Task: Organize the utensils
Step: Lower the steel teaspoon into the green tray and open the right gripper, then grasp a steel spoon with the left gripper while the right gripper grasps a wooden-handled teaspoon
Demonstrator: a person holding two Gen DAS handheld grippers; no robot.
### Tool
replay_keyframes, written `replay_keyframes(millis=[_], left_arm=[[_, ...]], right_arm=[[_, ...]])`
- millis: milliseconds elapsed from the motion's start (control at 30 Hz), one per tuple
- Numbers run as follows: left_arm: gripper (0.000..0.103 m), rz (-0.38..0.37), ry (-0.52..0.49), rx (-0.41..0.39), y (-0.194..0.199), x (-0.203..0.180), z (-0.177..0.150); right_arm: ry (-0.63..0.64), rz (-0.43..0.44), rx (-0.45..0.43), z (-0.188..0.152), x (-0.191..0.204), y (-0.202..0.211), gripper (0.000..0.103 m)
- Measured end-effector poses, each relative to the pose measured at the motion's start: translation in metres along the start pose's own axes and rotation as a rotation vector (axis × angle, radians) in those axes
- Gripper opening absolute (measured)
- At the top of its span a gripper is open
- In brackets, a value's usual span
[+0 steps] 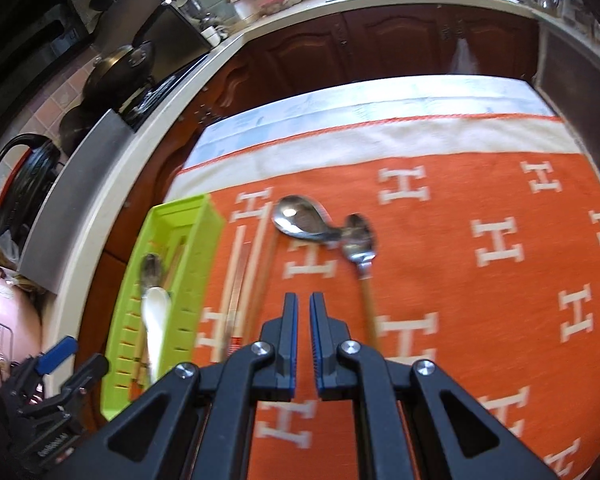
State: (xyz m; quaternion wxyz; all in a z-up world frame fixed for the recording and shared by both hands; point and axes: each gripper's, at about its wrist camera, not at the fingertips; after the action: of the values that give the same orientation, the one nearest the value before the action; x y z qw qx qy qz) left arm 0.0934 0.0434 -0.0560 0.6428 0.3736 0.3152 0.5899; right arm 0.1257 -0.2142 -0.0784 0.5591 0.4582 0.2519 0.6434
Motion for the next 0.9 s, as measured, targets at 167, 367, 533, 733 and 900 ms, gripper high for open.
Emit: replay_keyframes(millis=[167, 367, 533, 733, 900], left_arm=[[0.074, -0.036, -0.034, 0.005, -0.003, -0.026, 0.009], [0.075, -0.115, -0.034, 0.012, -0.014, -0.045, 0.020], [0.075, -0.206, -0.009, 0.036, -0.033, -0.047, 0.033], [0.054, -0.281, 0.026, 0.080, -0.057, -0.046, 0.036], [0.031, -0.317, 0.023, 0.131, -0.078, -0.053, 0.028]], right_arm=[[0.022, -0.028, -0.005, -0.002, -0.021, 0.004, 0.008], [0.075, -0.045, -0.007, 0.002, -0.034, 0.004, 0.008], [0.116, -0.053, -0.011, 0.013, -0.037, -0.002, 0.008], [0.124, 0.007, 0.065, 0.013, -0.037, -0.023, 0.008], [0.136, 0.019, 0.099, 0.010, -0.034, -0.039, 0.008]])
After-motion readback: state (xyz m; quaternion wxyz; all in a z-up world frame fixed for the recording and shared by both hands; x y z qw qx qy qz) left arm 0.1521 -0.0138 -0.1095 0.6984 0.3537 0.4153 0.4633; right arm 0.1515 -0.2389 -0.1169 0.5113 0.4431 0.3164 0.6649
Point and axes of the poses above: each gripper's, at about its wrist camera, not at the fingertips, and y roughly against the way its jaws point, x to its left, z to its top, and after that the axes turned 2 degrees about -z, right-handed
